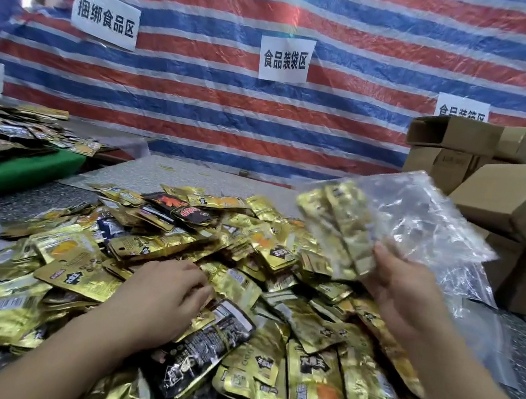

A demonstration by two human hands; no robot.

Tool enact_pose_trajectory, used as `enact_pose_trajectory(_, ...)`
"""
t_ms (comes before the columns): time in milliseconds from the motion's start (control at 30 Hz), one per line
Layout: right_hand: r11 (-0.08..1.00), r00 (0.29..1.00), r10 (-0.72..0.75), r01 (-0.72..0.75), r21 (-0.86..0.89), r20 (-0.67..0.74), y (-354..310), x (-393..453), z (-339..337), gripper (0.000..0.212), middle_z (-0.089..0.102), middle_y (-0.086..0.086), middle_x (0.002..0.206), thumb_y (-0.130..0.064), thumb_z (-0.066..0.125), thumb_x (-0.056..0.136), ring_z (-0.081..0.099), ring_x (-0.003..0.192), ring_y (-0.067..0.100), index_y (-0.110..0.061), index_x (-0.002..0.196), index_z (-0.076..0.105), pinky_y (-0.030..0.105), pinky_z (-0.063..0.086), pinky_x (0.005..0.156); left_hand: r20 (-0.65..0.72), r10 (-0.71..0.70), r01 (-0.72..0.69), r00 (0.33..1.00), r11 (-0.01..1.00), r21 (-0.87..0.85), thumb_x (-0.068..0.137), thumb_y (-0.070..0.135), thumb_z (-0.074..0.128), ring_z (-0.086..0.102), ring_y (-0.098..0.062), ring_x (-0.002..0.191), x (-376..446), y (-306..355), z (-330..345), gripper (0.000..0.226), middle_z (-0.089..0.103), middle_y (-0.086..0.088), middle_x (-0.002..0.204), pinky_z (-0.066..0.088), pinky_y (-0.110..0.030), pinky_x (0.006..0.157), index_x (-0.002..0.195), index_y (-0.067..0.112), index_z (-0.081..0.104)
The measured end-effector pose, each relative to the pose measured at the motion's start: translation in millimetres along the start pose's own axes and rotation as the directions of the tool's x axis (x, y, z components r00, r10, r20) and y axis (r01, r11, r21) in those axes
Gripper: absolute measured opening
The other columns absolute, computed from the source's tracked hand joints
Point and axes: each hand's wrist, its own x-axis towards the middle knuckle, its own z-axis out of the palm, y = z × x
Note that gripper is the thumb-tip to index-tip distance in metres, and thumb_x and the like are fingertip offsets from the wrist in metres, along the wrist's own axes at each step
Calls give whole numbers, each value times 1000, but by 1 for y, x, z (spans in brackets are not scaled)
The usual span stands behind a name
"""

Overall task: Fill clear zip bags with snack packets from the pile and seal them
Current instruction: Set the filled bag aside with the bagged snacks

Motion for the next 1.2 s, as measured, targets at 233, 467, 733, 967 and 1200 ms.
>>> enact_pose_trajectory(233, 998, 960, 57, -56, 11, -272, -25, 83, -17, 31, 64, 19, 120, -7, 55, 99, 67, 99, 25, 4, 129, 52, 26, 60, 53, -9, 2, -2, 1000, 1000, 1, 100, 50, 35, 57, -10, 101, -1, 0, 2, 36, 62, 16, 109, 47, -34, 88, 110, 30, 64)
enact_pose_trajectory(467, 969, 905, 62, -156, -192, -421, -5, 103, -29, 39, 62, 24, 119, 0, 43, 102, 72, 64, 23, 0, 140, 40, 26, 55, 41, 5, 16, -16, 1000, 1000, 27, 101, 51, 30, 57, -8, 100, 1, -2, 0, 39, 62, 16, 107, 48, -35, 88, 110, 31, 63)
enact_pose_trajectory(733, 989, 930, 150, -135, 65, -335, -14, 105, -30, 37, 62, 22, 121, -2, 44, 103, 72, 73, 18, 6, 139, 41, 17, 53, 47, 6, 9, -9, 1000, 1000, 16, 101, 49, 32, 57, -9, 103, -1, -1, 3, 39, 62, 15, 109, 46, -35, 90, 113, 30, 63)
enact_pose_trajectory(967, 974, 956, 170, -125, 192, -240, -22, 86, -18, 35, 58, 21, 98, -4, 43, 104, 64, 84, 21, 9, 137, 42, 18, 58, 59, 5, 6, -6, 1000, 1000, 16, 102, 50, 31, 56, -8, 106, -1, -2, 3, 40, 62, 15, 112, 45, -34, 93, 116, 31, 63)
enact_pose_trajectory(1200, 961, 962, 162, -103, 255, -220, -23, 49, -10, 39, 56, 24, 128, -9, 46, 103, 65, 98, 24, 7, 138, 40, 26, 58, 82, 0, 4, -4, 1000, 1000, 27, 102, 50, 30, 56, -9, 102, 0, -2, 4, 39, 62, 13, 109, 45, -35, 91, 112, 30, 63)
